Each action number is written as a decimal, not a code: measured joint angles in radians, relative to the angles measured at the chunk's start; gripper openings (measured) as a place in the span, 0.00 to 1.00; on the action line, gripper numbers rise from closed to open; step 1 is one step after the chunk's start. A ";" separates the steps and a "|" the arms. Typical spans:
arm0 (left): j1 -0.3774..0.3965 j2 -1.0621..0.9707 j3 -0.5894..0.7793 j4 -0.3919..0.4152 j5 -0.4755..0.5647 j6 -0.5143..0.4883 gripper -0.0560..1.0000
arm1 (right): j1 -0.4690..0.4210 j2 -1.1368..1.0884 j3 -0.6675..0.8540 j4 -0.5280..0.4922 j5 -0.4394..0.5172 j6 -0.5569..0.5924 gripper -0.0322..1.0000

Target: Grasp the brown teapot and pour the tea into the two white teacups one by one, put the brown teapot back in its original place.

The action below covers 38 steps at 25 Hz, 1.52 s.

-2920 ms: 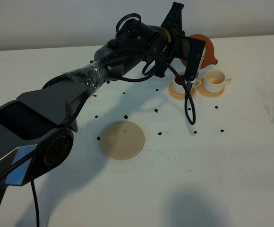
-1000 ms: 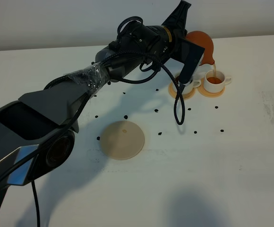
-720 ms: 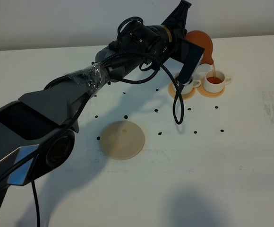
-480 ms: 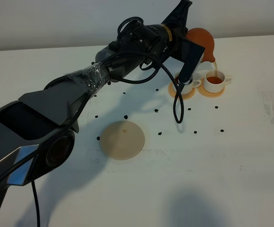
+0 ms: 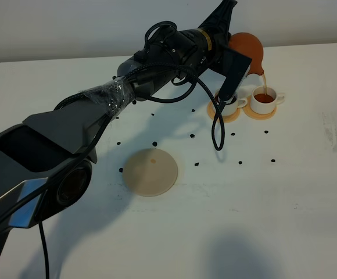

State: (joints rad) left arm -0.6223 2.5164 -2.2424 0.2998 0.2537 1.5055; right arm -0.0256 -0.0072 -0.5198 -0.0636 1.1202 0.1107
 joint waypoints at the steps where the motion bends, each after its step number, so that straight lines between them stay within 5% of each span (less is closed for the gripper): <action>1: 0.000 0.000 0.000 0.000 -0.001 0.000 0.17 | 0.000 0.000 0.000 0.000 0.000 0.000 0.45; 38: -0.001 0.000 0.000 0.000 -0.038 0.072 0.17 | 0.000 0.000 0.000 0.000 0.000 0.000 0.45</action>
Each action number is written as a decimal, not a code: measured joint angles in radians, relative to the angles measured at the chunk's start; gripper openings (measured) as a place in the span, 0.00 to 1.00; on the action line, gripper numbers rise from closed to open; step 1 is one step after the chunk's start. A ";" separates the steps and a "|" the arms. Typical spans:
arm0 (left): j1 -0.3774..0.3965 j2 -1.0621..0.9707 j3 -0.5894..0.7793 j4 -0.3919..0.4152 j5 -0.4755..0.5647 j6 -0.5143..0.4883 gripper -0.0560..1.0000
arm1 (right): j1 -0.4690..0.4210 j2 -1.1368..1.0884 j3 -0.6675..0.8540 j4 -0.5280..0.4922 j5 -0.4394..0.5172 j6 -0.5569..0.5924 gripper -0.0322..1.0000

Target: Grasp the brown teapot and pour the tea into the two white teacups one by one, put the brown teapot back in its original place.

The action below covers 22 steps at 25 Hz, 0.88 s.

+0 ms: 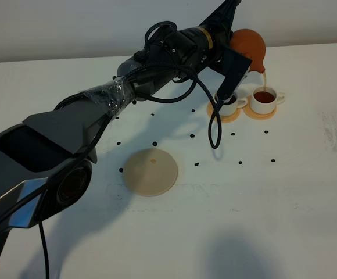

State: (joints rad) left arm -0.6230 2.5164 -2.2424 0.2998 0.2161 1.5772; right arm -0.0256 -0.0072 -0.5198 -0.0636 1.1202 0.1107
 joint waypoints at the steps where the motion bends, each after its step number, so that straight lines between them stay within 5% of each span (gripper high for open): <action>1: 0.000 0.000 0.000 0.000 -0.001 0.002 0.17 | 0.000 0.000 0.000 0.000 0.000 0.000 0.45; 22: -0.009 0.000 0.000 0.000 -0.008 0.053 0.17 | 0.000 0.000 0.000 0.000 0.000 0.000 0.45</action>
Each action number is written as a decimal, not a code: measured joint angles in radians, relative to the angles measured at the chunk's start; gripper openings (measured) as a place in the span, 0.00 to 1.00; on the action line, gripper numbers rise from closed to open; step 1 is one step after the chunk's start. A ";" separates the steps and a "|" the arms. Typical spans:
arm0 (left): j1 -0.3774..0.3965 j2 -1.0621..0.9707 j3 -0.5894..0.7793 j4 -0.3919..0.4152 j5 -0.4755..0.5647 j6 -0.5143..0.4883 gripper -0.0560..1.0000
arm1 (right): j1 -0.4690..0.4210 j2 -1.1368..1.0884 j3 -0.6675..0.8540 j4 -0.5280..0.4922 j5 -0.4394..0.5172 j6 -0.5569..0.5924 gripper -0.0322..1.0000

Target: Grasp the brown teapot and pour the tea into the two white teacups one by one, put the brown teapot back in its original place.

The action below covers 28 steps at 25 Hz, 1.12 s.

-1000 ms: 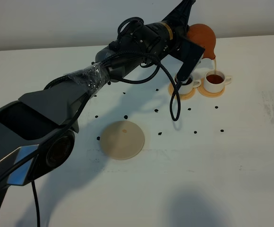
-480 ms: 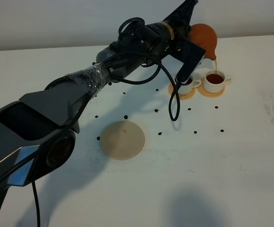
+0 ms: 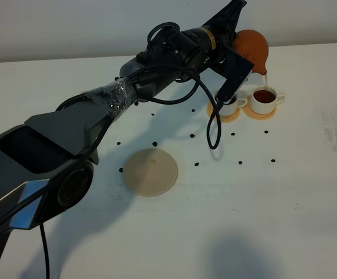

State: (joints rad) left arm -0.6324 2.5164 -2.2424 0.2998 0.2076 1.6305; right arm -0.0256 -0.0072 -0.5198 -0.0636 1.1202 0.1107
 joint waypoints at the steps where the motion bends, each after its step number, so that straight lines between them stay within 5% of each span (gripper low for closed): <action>1: 0.000 0.000 0.000 0.000 0.000 0.001 0.17 | 0.000 0.000 0.000 0.000 0.000 0.000 0.45; 16: 0.000 0.000 0.000 0.000 0.013 -0.001 0.17 | 0.000 0.000 0.000 0.000 0.000 0.000 0.45; 28: 0.000 -0.001 0.000 -0.022 0.124 -0.270 0.17 | 0.000 0.000 0.000 0.000 0.000 0.000 0.45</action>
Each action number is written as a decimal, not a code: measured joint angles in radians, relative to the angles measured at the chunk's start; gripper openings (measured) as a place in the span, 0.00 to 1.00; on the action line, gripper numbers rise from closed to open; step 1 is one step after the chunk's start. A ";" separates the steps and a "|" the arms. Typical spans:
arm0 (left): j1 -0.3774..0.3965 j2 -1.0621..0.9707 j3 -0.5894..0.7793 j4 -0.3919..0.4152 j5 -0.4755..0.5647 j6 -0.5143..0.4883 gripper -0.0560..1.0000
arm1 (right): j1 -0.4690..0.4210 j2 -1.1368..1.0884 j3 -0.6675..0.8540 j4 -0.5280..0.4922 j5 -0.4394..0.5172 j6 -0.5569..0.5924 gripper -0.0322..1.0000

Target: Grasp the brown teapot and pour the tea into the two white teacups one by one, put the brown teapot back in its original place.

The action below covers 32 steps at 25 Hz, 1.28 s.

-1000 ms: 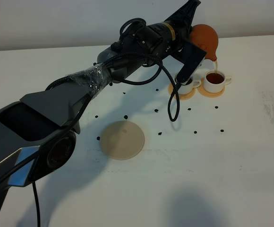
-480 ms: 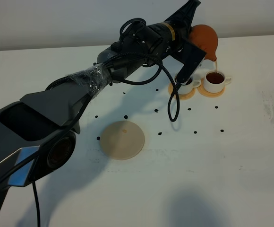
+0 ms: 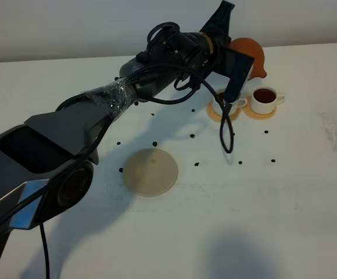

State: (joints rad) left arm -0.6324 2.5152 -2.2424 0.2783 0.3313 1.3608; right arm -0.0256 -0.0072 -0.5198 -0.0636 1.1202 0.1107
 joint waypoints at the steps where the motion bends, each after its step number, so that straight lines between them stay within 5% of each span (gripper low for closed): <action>1: 0.000 -0.002 0.000 -0.011 0.008 -0.018 0.17 | 0.000 0.000 0.000 0.000 0.000 0.000 0.45; 9: 0.000 -0.100 0.000 -0.135 0.160 -0.144 0.17 | 0.000 0.000 0.000 0.000 0.000 0.000 0.45; 15: -0.001 -0.173 -0.002 -0.267 0.370 -0.210 0.17 | 0.000 0.000 0.000 0.000 0.000 0.000 0.45; 23: -0.008 -0.184 -0.002 -0.285 0.633 -0.431 0.17 | 0.000 0.000 0.000 0.000 0.000 0.000 0.45; 32: -0.056 -0.191 -0.002 -0.354 0.755 -0.655 0.17 | 0.000 0.000 0.000 0.000 0.000 0.000 0.45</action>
State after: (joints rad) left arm -0.6879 2.3245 -2.2444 -0.0758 1.0866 0.7061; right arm -0.0256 -0.0072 -0.5198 -0.0636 1.1202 0.1107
